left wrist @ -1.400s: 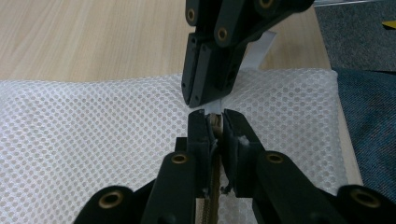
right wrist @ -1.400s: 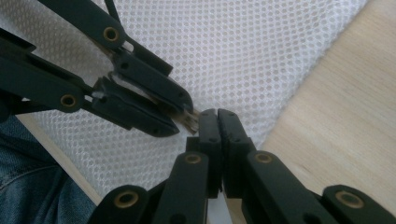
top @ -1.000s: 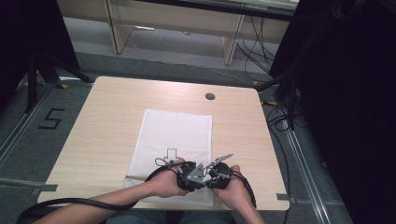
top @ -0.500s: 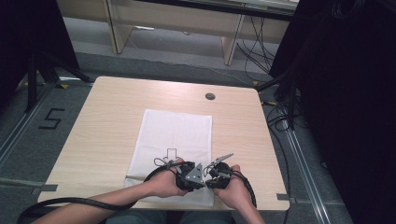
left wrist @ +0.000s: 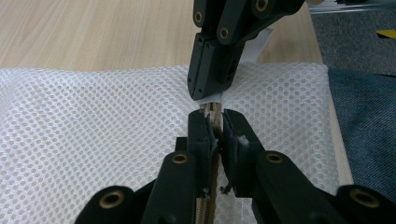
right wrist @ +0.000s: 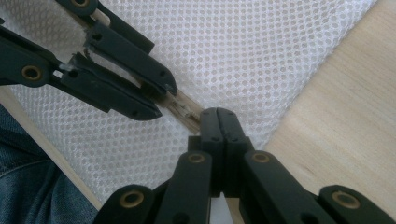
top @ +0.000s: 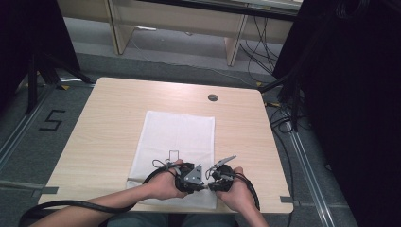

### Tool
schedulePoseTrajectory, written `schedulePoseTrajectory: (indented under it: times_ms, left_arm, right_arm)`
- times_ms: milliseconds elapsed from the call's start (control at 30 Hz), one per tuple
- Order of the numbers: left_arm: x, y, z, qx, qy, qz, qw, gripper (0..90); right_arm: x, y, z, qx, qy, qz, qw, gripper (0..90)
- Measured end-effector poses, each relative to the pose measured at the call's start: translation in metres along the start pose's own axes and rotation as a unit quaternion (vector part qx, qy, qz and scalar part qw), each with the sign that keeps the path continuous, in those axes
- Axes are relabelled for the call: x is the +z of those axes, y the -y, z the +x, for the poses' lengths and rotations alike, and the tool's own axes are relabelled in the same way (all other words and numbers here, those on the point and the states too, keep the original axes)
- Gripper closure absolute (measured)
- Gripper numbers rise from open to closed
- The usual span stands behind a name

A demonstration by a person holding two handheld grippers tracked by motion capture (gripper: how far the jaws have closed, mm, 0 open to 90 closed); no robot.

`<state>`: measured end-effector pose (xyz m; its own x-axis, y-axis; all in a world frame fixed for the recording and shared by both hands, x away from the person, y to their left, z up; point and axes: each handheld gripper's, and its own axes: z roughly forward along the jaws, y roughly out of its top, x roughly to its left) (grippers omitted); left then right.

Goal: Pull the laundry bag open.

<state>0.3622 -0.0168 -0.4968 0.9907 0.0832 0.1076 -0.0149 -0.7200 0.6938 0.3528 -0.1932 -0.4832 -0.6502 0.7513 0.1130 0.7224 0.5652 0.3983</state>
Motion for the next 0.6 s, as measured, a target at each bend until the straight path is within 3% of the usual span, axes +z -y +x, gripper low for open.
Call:
schedulePoseTrajectory:
  times_ms: [300,600]
  left_arm:
    - [-0.0009,0.0002,-0.0011,-0.009,-0.001,-0.001,1.0000,81.7]
    - [-0.0049,0.0005,-0.0009,-0.003,-0.002,-0.003,1.0000,81.7]
  right_arm:
    - [0.0003,-0.0003,0.0011,-0.012,0.004,0.000,0.9999,90.0]
    - [0.0001,-0.0002,0.0018,-0.009,0.005,0.002,0.9999,90.0]
